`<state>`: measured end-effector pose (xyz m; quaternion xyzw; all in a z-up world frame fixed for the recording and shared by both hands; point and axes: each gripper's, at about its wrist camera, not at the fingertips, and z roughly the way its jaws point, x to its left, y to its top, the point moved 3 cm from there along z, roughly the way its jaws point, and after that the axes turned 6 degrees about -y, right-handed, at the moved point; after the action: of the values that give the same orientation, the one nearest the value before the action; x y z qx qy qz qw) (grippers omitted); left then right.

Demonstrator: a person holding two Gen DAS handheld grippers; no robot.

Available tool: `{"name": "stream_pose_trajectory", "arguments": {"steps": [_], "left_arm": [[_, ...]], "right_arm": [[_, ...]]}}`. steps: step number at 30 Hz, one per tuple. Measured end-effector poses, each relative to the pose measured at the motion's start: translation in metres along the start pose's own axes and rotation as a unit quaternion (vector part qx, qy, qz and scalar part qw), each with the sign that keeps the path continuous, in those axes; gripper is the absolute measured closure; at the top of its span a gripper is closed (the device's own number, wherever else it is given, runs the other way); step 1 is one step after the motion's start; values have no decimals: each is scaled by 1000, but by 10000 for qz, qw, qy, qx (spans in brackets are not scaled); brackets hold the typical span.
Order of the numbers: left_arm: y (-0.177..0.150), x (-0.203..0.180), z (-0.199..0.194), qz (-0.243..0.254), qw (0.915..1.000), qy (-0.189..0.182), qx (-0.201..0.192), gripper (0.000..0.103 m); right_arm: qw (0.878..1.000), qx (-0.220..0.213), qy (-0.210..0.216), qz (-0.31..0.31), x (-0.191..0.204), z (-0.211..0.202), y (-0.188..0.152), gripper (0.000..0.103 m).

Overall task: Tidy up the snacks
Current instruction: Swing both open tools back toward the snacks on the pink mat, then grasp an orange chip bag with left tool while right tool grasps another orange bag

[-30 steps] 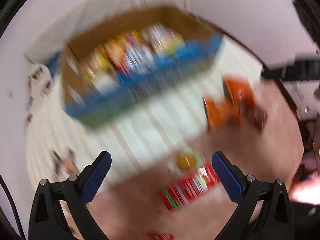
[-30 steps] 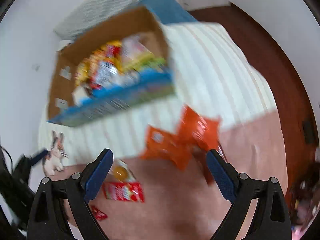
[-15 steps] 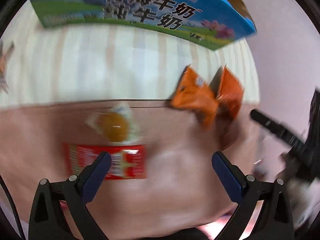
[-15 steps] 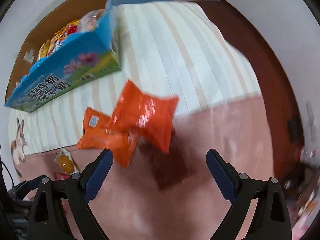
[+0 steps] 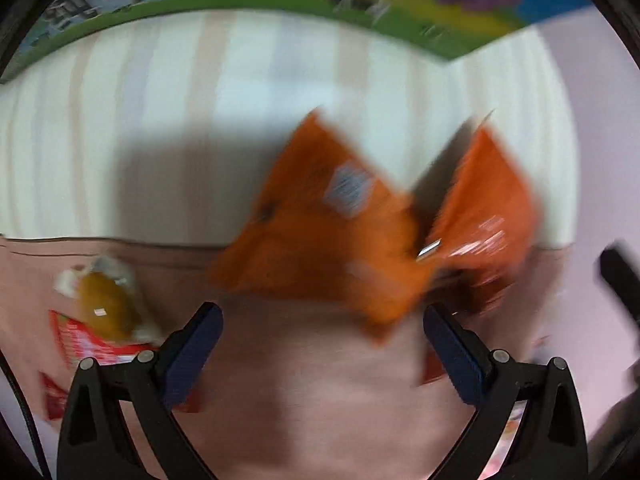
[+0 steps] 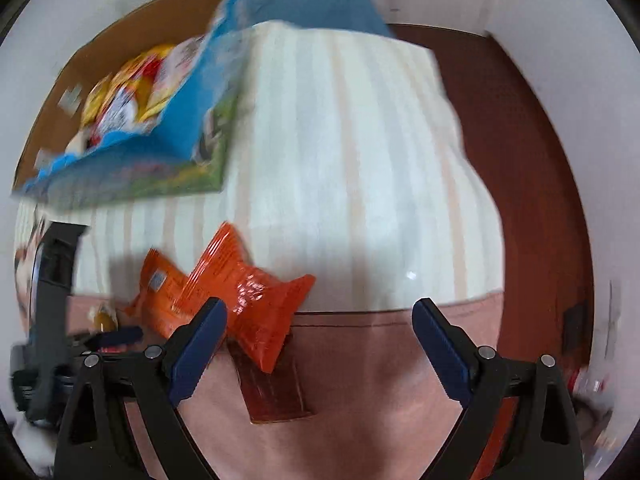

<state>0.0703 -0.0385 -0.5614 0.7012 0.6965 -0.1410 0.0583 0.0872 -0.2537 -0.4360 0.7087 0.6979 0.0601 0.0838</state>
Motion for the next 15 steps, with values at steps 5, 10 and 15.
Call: {"name": "stream_pose_trajectory", "arguments": {"steps": [5, 10, 15], "left_arm": [[-16, 47, -11, -594, 9977, 313, 30, 0], [-17, 58, -33, -1160, 9929, -134, -225, 1], [-7, 13, -46, -558, 9969, 11, -550, 1]], "right_arm": [[9930, 243, 156, -1142, 33, 22, 8, 7], [9733, 546, 250, -2217, 78, 56, 14, 7], [9712, 593, 72, -2305, 78, 75, 13, 14]]}}
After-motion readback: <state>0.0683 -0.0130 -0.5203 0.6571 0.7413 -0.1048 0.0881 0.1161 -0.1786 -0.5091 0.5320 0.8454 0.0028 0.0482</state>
